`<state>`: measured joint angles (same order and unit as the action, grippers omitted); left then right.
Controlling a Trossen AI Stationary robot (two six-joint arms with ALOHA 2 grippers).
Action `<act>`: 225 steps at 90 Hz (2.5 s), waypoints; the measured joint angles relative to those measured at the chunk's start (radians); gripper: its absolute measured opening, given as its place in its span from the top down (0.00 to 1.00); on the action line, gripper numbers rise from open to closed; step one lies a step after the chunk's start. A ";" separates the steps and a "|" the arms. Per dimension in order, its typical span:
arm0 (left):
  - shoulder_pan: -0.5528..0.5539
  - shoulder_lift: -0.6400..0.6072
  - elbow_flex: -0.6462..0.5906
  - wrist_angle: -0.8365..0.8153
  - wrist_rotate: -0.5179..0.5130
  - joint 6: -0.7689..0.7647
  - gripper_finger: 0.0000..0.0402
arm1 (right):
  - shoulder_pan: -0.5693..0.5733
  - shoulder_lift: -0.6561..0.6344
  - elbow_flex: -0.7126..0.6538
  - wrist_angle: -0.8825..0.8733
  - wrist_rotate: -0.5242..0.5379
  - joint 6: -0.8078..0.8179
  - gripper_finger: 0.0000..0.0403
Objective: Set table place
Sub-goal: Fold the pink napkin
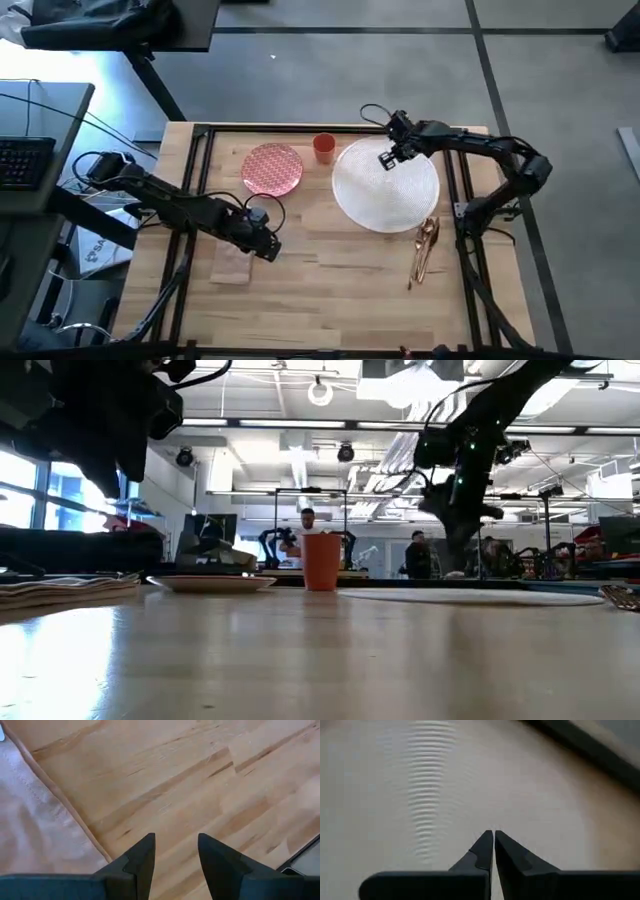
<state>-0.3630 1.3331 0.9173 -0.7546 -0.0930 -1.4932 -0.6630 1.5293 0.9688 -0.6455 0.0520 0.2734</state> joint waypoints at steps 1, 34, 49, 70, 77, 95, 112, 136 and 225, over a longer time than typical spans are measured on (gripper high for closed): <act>0.000 0.000 0.000 -0.005 -0.003 -0.006 0.67 | 0.006 0.000 0.000 -0.001 -0.014 0.002 1.00; 0.097 0.004 -0.005 -0.281 -0.066 -0.170 0.67 | 0.323 -0.060 -0.002 -0.006 -0.091 0.114 1.00; 0.168 0.008 -0.046 -0.262 -0.126 -0.155 0.67 | 0.394 -0.099 -0.002 -0.007 -0.089 0.119 1.00; 0.208 0.009 -0.187 -0.090 -0.101 -0.161 0.67 | 0.404 -0.112 -0.002 -0.029 -0.091 0.118 1.00; 0.208 0.008 -0.219 -0.043 -0.094 -0.172 0.68 | 0.404 -0.120 -0.002 -0.034 -0.092 0.111 1.00; 0.208 0.012 -0.280 -0.017 -0.054 -0.189 0.76 | 0.404 -0.158 -0.002 -0.050 -0.088 0.111 1.00; 0.206 0.011 -0.302 0.001 -0.048 -0.187 0.88 | 0.404 -0.186 -0.002 -0.055 -0.086 0.115 1.00; 0.195 0.012 -0.253 -0.011 -0.051 -0.115 1.00 | 0.404 -0.196 -0.002 -0.064 -0.082 0.141 1.00; 0.113 0.009 0.255 -0.165 -0.255 0.190 1.00 | 0.598 -0.180 -0.002 0.300 -0.174 0.065 0.79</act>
<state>-0.2499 1.3418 1.1723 -0.9200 -0.3481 -1.3028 -0.0646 1.3488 0.9672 -0.3456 -0.1219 0.3386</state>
